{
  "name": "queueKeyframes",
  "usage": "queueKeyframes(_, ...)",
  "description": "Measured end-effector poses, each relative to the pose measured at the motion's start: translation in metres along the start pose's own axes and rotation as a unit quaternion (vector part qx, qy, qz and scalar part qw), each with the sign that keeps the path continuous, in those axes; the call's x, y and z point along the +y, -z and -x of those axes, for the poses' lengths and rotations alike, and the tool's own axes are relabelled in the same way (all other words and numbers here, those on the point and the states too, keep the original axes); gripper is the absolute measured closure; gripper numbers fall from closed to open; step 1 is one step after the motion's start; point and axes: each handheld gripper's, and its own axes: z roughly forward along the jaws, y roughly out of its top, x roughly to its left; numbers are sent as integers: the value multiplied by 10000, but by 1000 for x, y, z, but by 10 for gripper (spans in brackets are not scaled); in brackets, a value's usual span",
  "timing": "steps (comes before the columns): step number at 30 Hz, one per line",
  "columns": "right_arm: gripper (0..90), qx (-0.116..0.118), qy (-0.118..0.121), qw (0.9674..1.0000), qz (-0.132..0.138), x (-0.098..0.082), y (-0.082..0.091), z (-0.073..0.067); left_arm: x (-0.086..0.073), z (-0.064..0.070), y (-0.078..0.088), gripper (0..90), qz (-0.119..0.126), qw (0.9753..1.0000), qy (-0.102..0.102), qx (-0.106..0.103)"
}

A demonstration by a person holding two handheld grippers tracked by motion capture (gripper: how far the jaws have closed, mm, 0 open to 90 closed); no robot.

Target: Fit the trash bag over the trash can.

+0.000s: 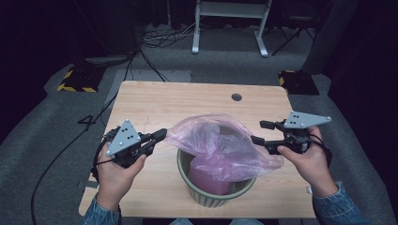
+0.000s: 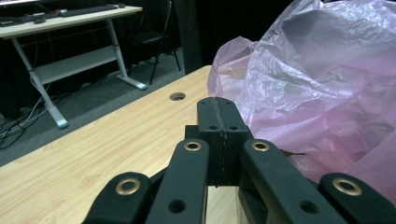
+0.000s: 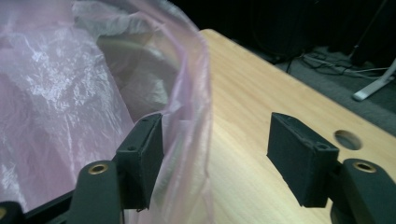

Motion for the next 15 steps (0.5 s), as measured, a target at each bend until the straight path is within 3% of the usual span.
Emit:
queueKeyframes(6,663,303,-104,9993,-215,-5,-9,-3,-2,1,-6,900,-37,10000,-11,-66)
queueKeyframes(9,822,531,-186,9982,-183,-4,-9,-3,-2,1,-8,900,-30,10000,-16,-86)
queueKeyframes(10,892,493,-135,9986,-162,-3,-8,-4,-2,0,-9,900,-39,10000,-20,-88)
queueKeyframes(12,900,335,4,9993,-161,1,-5,-6,-1,-1,-11,900,-38,10000,-25,-83)
queueKeyframes(15,900,228,30,9997,-92,5,-2,-4,-2,-4,-13,900,-53,10000,-21,-62)
